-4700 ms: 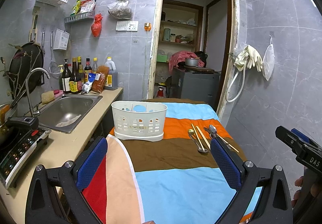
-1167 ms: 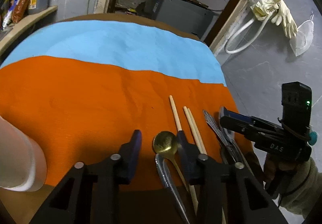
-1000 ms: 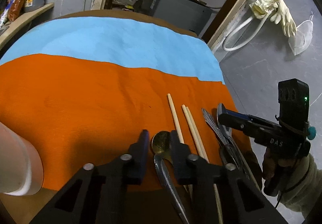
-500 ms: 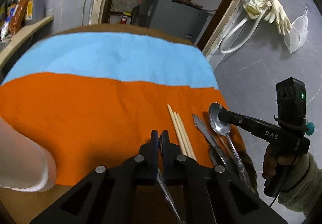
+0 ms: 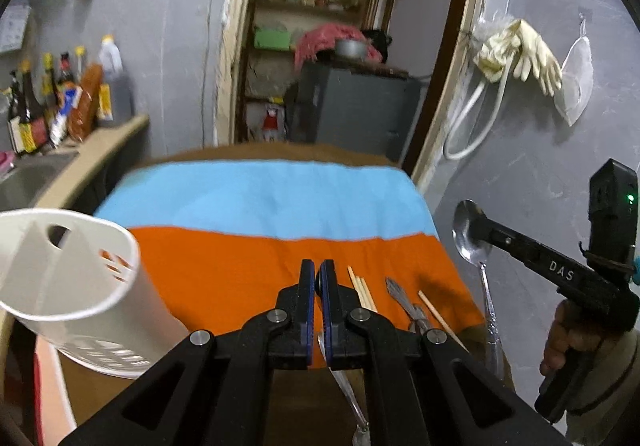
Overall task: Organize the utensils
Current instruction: 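Close left tool on the gold spoon while right tool closes on the silver spoon, then carry both held spoons up and over the white caddy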
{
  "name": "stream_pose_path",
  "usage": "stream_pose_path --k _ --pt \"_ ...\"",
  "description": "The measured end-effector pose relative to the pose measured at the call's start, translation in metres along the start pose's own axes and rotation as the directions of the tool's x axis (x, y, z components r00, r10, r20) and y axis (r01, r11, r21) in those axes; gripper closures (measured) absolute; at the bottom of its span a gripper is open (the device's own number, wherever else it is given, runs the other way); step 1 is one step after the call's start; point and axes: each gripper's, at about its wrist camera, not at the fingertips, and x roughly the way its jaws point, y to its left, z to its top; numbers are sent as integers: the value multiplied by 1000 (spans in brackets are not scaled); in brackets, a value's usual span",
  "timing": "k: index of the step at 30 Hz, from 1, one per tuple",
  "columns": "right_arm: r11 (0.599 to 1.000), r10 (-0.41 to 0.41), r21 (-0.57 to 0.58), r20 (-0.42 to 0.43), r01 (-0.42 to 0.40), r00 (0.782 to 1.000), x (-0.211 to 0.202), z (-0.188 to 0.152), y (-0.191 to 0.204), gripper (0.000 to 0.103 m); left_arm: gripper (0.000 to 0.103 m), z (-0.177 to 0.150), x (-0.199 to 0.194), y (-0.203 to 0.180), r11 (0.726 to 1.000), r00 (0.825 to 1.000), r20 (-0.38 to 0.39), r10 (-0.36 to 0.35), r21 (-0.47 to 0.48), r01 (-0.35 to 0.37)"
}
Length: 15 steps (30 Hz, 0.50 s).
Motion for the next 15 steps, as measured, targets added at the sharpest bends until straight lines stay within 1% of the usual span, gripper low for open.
stream_pose_path --k 2,6,10,12,15 --pt "999 -31 -7 30 31 999 -10 7 9 101 100 5 -11 3 1000 999 34 3 -4 -3" --pt "998 -59 -7 104 60 993 -36 25 31 101 100 21 -38 15 1000 994 106 -6 -23 9" --pt "997 -62 -24 173 67 983 -53 41 63 101 100 42 -65 33 999 986 168 -14 -28 19" --pt "998 -53 -20 207 58 977 -57 48 82 101 100 51 -79 46 999 981 196 -12 -28 18" --pt "999 -28 -14 271 33 962 -61 58 115 101 100 63 -100 68 999 974 226 -6 -42 16"
